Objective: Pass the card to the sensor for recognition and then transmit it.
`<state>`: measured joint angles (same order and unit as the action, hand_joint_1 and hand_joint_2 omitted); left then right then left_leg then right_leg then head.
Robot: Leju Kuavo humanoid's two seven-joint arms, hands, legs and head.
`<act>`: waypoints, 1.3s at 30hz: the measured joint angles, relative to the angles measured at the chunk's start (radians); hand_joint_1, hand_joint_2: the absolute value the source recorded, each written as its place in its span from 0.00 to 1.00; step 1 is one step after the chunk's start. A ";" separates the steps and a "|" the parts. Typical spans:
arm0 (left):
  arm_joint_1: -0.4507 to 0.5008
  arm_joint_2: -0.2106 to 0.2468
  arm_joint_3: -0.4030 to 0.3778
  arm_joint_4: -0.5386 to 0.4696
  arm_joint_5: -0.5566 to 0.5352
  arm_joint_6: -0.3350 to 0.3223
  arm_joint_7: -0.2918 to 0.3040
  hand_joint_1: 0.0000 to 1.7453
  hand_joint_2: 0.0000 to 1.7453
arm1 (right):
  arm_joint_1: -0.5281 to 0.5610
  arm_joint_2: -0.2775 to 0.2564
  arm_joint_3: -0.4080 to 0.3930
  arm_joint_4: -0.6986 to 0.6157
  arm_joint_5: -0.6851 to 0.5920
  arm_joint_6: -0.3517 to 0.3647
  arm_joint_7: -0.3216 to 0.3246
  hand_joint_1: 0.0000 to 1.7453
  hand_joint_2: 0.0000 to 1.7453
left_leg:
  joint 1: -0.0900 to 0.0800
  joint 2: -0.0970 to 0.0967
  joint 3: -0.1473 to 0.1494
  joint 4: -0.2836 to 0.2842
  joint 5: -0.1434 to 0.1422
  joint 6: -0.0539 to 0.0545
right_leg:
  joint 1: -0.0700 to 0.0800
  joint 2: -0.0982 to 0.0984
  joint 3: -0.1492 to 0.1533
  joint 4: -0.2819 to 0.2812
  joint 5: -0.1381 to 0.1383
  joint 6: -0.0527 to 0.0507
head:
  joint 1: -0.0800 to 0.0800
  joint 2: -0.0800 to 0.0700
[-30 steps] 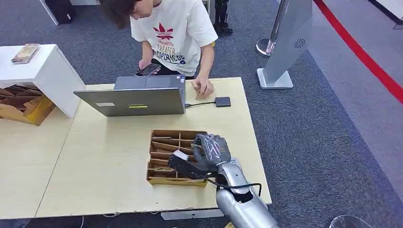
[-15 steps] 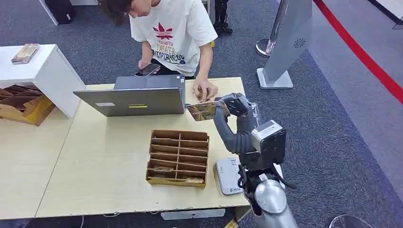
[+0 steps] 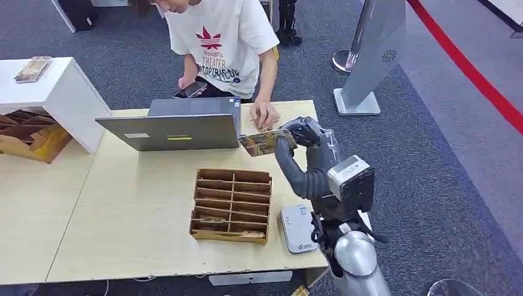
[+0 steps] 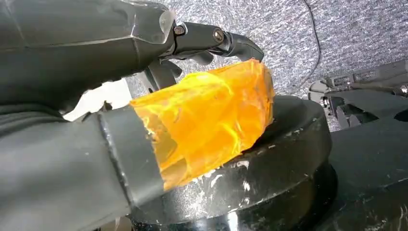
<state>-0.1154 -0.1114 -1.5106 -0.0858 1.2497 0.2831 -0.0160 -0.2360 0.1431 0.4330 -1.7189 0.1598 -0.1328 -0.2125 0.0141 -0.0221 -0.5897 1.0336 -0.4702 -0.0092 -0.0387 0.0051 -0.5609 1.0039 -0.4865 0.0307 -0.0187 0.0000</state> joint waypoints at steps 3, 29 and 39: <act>0.000 0.000 -0.001 0.000 -0.014 0.000 0.000 0.00 0.00 | -0.015 0.000 0.006 0.011 0.022 0.009 0.011 1.00 1.00 | 0.000 0.000 0.000 0.000 0.000 0.000 | 0.000 0.000 0.000 0.000 0.000 0.000 | 0.000 0.000; -0.035 0.000 -0.008 -0.008 -0.335 -0.014 0.097 0.00 0.00 | -0.694 0.105 0.139 0.868 0.720 -0.092 0.309 1.00 1.00 | 0.000 -0.001 0.000 0.000 0.004 0.000 | 0.000 0.000 0.000 0.001 0.004 0.000 | 0.000 0.000; -0.040 0.000 -0.008 -0.008 -0.349 -0.016 0.100 0.00 0.00 | -0.758 0.106 0.137 1.035 0.856 -0.125 0.360 0.00 1.00 | 0.000 -0.001 -0.001 0.000 0.005 0.000 | 0.000 0.000 0.000 0.001 0.005 0.001 | 0.000 0.000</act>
<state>-0.1551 -0.1110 -1.5187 -0.0942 0.9003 0.2674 0.0843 -0.9937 0.2495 0.5699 -0.6843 1.0159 -0.2575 0.1480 0.0142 -0.0231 -0.5903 1.0338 -0.4653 -0.0090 -0.0386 0.0053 -0.5612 1.0044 -0.4819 0.0315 -0.0187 0.0000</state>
